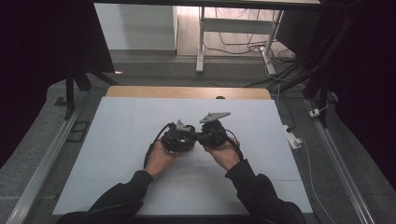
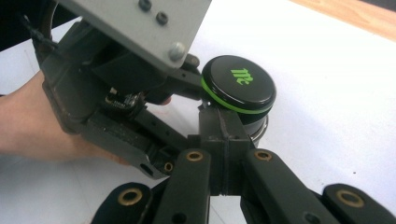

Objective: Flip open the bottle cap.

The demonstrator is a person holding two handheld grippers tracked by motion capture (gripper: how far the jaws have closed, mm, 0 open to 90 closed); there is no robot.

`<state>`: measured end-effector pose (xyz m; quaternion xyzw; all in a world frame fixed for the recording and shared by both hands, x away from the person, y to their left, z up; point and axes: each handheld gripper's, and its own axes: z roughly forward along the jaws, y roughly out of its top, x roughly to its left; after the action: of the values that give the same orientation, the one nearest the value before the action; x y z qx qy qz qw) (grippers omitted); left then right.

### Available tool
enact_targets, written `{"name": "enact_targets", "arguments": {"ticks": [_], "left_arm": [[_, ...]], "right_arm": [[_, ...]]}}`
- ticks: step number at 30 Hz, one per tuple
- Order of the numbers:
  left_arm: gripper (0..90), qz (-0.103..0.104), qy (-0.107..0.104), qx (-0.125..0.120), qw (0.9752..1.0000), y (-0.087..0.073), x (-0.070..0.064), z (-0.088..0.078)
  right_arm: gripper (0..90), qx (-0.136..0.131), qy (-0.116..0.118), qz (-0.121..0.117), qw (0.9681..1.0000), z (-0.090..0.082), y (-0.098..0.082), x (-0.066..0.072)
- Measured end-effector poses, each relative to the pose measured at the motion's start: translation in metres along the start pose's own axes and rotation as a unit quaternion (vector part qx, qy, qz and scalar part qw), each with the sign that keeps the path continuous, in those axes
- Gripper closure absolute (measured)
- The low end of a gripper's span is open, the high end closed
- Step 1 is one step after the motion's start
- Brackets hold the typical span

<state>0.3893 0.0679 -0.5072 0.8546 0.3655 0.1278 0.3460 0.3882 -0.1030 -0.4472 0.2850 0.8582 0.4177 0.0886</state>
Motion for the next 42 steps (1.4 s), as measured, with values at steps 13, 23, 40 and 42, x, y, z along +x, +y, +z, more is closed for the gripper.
{"name": "enact_targets", "arguments": {"ticks": [13, 23, 40, 42], "left_arm": [[53.5, 0.0, -0.001, -0.001, 1.0, 0.0, 0.0, 0.0], [53.4, 0.0, -0.001, -0.003, 1.0, -0.001, 0.0, 0.0], [52.3, 0.003, -0.015, -0.002, 0.9999, 0.001, 0.004, 0.001], [51.0, 0.0, -0.023, -0.002, 0.9997, 0.001, 0.005, 0.0]], "right_arm": [[89.7, -0.015, -0.009, 0.004, 0.9998, -0.004, 0.008, -0.006], [89.7, -0.026, -0.024, 0.016, 0.9993, -0.003, 0.014, -0.018], [85.6, -0.023, -0.017, 0.024, 0.9993, -0.003, 0.01, -0.026], [83.7, -0.022, -0.016, 0.023, 0.9993, -0.005, 0.01, -0.025]]}}
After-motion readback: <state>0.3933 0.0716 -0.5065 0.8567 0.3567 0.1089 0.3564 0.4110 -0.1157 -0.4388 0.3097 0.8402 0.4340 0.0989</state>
